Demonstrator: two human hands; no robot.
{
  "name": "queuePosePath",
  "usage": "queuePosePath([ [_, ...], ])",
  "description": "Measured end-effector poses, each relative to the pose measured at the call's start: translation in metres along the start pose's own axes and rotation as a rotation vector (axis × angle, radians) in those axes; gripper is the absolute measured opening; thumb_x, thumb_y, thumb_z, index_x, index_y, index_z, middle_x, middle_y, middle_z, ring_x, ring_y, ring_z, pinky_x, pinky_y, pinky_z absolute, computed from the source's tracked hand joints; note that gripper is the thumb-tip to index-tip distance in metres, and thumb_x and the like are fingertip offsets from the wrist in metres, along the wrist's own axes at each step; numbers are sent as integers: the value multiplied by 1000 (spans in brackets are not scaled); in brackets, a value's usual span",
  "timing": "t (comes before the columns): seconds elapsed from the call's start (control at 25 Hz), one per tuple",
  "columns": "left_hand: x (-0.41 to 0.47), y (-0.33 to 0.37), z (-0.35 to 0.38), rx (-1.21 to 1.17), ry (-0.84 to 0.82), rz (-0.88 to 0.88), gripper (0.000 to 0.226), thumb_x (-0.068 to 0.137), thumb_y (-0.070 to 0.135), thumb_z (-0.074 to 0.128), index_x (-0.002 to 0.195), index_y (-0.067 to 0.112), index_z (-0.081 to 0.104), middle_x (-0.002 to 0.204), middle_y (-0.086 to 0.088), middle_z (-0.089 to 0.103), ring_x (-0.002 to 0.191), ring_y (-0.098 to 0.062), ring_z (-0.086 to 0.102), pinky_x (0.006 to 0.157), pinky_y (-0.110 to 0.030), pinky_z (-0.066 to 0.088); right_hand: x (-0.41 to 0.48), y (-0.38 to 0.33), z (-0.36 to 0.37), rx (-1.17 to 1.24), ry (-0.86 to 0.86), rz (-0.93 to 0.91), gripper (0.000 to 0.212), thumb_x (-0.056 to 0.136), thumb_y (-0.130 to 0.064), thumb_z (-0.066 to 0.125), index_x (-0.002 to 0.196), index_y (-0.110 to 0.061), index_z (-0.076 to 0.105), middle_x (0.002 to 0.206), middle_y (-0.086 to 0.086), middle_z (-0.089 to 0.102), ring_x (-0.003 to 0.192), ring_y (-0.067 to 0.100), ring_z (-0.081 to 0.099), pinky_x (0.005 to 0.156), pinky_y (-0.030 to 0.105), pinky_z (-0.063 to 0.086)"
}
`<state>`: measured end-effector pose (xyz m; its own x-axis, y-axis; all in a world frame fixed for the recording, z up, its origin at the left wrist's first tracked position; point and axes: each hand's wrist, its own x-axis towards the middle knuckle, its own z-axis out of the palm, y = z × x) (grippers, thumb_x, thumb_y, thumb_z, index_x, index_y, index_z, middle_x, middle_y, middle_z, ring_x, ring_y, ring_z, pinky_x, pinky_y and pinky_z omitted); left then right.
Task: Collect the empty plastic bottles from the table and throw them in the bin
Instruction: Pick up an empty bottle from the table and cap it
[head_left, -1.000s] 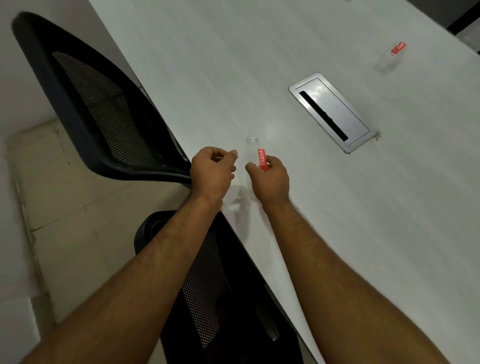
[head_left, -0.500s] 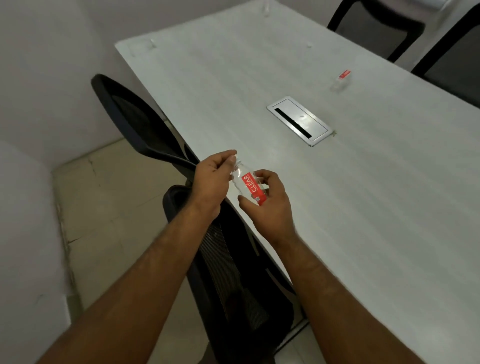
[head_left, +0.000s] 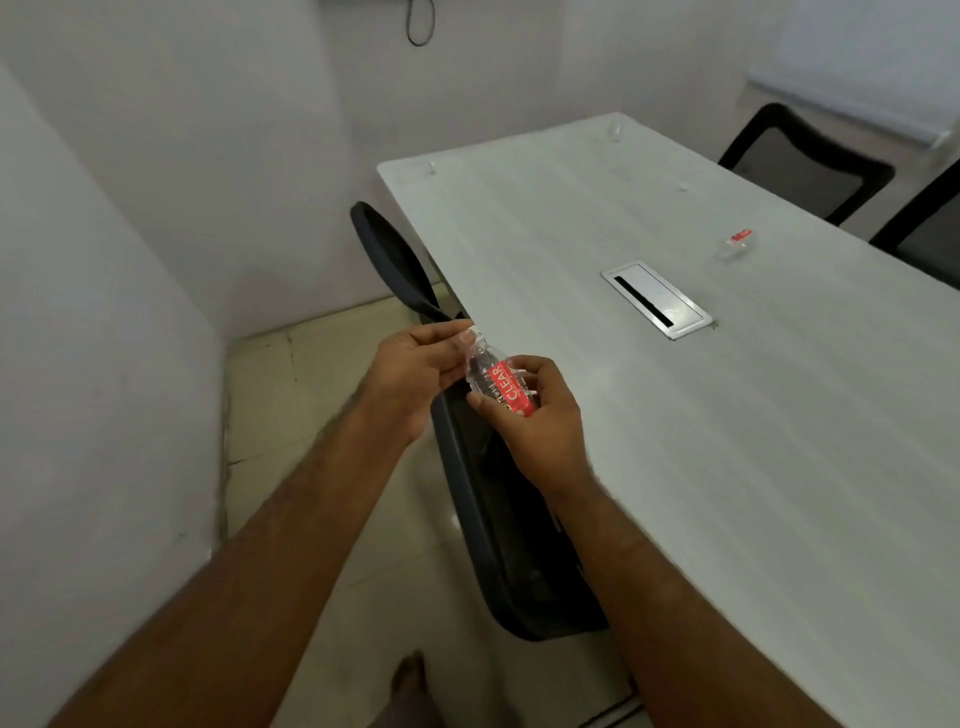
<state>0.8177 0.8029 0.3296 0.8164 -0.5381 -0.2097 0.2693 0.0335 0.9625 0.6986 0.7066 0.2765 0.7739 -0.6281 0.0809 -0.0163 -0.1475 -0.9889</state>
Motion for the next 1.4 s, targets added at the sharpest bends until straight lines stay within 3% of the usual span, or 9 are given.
queuePosePath([
  [0.32,22,44,-152,-54,-176,153,23,92,10,58,111,11,71,106,-8,73,102,-21,70,88,-33,56,43,-27,129,241,-273,81,45,79,-24,82,117,-12,60,107,11,70,89,29,72,76,43,62],
  [0.48,54,63,-232,114,62,184,18,89,12,66,106,12,73,103,-7,75,102,-22,70,94,-39,56,70,-39,219,118,-263,-14,43,78,-25,83,114,-17,60,100,-1,69,81,11,70,69,26,60],
  [0.6,79,80,-280,229,309,180,16,85,20,73,99,12,76,97,-6,76,95,-22,71,81,-34,57,85,-46,287,-226,-160,-230,48,77,-45,81,114,-26,57,105,-10,68,84,7,69,67,19,59],
  [0.72,105,94,-317,187,354,166,16,86,21,73,97,11,75,97,-8,75,95,-23,70,75,-31,56,104,-58,336,-369,-82,-305,48,78,-49,78,115,-27,55,102,-17,63,80,-2,65,61,9,52],
  [0.88,152,111,-365,-124,147,60,20,90,8,65,109,4,70,99,-10,73,93,-23,70,80,-32,58,155,-61,377,117,-297,52,40,82,-34,79,112,-17,59,102,2,68,78,13,67,60,27,56],
  [1.0,196,119,-397,-179,-9,31,23,93,8,59,115,5,67,104,-9,72,91,-19,69,89,-35,54,201,-51,402,456,-474,315,35,87,-31,73,112,-10,60,100,10,66,74,19,64,53,32,49],
  [1.2,313,134,-413,-85,144,96,24,93,8,61,115,2,67,103,-11,73,90,-19,69,84,-31,56,310,-33,452,191,-340,127,36,83,-31,78,111,-15,63,98,5,70,76,16,66,57,32,56],
  [1.28,371,149,-415,-112,116,71,27,94,5,57,119,-3,63,101,-12,71,86,-18,68,75,-26,59,365,-26,466,332,-368,217,33,85,-33,75,108,-14,63,97,7,68,72,16,64,52,30,51],
  [1.4,444,175,-420,-172,-28,30,22,96,6,54,113,3,67,104,-10,72,94,-20,68,86,-32,56,448,-27,473,695,-625,453,48,85,-40,69,122,-13,58,96,7,65,64,13,60,47,23,46],
])
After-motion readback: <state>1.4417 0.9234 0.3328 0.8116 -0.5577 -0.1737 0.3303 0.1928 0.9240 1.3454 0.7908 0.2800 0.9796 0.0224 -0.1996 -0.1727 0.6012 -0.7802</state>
